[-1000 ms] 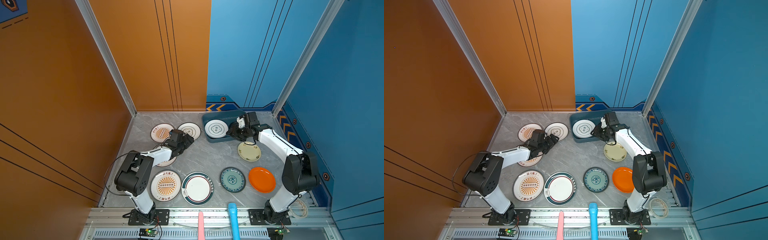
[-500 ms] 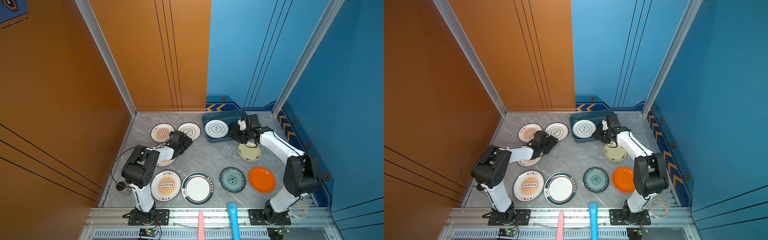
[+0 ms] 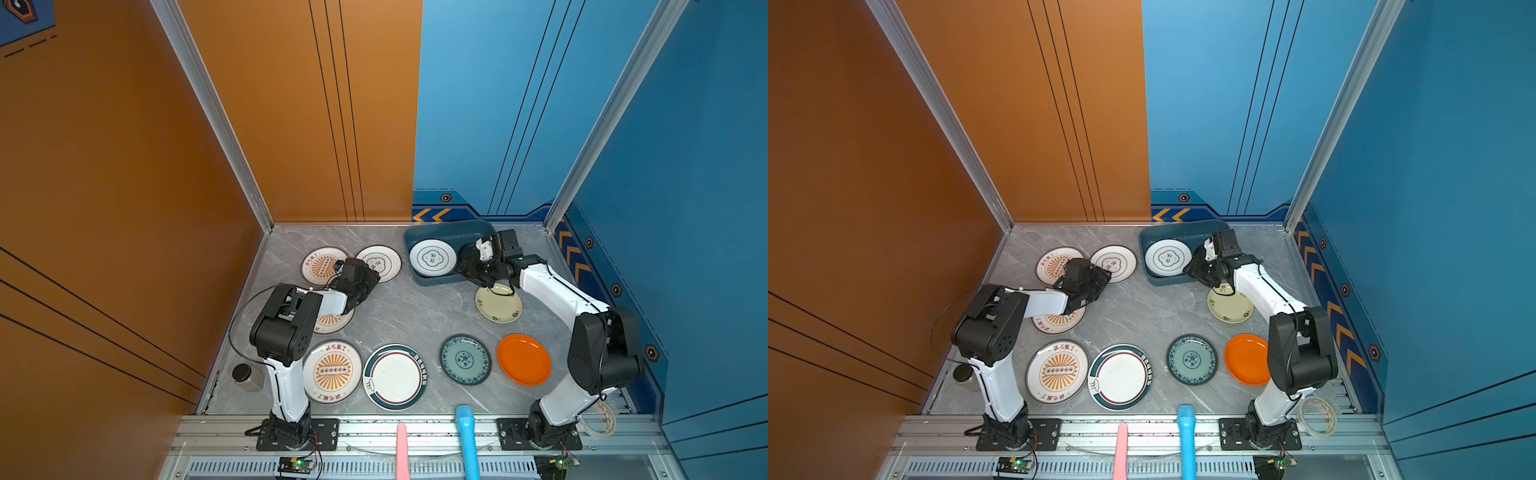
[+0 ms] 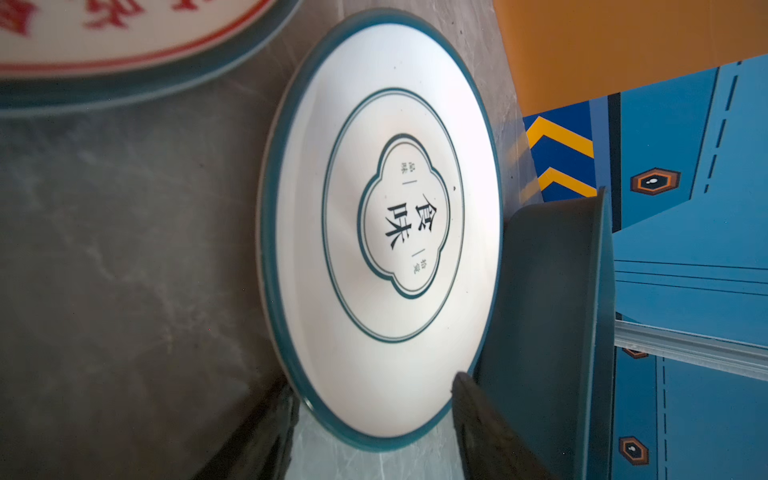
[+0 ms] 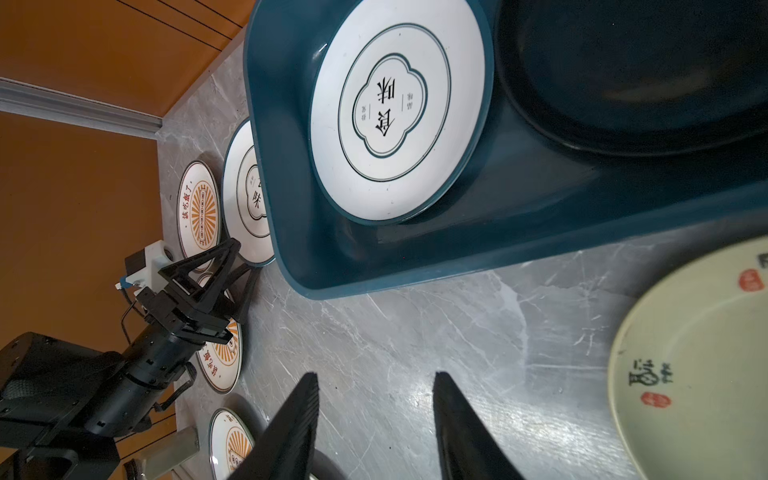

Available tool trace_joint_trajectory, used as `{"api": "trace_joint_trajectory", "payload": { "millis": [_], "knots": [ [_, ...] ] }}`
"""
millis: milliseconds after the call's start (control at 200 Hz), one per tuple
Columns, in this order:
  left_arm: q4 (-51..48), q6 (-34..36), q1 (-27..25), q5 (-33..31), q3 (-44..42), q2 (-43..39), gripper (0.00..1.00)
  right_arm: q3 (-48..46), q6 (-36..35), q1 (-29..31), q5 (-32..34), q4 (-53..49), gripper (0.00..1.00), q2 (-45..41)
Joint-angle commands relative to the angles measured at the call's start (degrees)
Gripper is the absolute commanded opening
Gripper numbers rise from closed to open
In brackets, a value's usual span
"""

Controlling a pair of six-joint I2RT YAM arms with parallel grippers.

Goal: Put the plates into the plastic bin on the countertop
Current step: 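Grasp the white green-logo plate rim with the left gripper and tilt it up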

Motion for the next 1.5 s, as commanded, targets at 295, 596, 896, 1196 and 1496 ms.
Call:
{"api": "trace_joint_trajectory", "payload": {
  "millis": [295,596,896,1196,1496],
  "knots": [
    [-0.95,-2.35,1.12,-2.98,-0.93,4.85,0.51,-1.65,0.94,-0.52,-0.96,1.29,0.47,-2.33],
    [5.95,-6.12,1.67,-2.44,-3.61,7.49,0.44,-2.66,0.75,-0.87,-1.14,1.55,0.48,-2.71],
    [6.11,-6.27,2.02,-2.97,-4.12,8.78,0.35,-2.96,0.94,-1.04,-1.44,1.90,0.47,-2.78],
    [6.32,-6.05,2.20,-3.60,-5.16,9.27,0.27,-3.51,1.03,-1.05,-1.58,2.17,0.48,-2.73],
    [6.63,-5.03,2.98,-3.64,-5.88,9.27,0.18,-4.23,1.03,-1.03,-1.66,2.43,0.47,-2.98]
  ]
}}
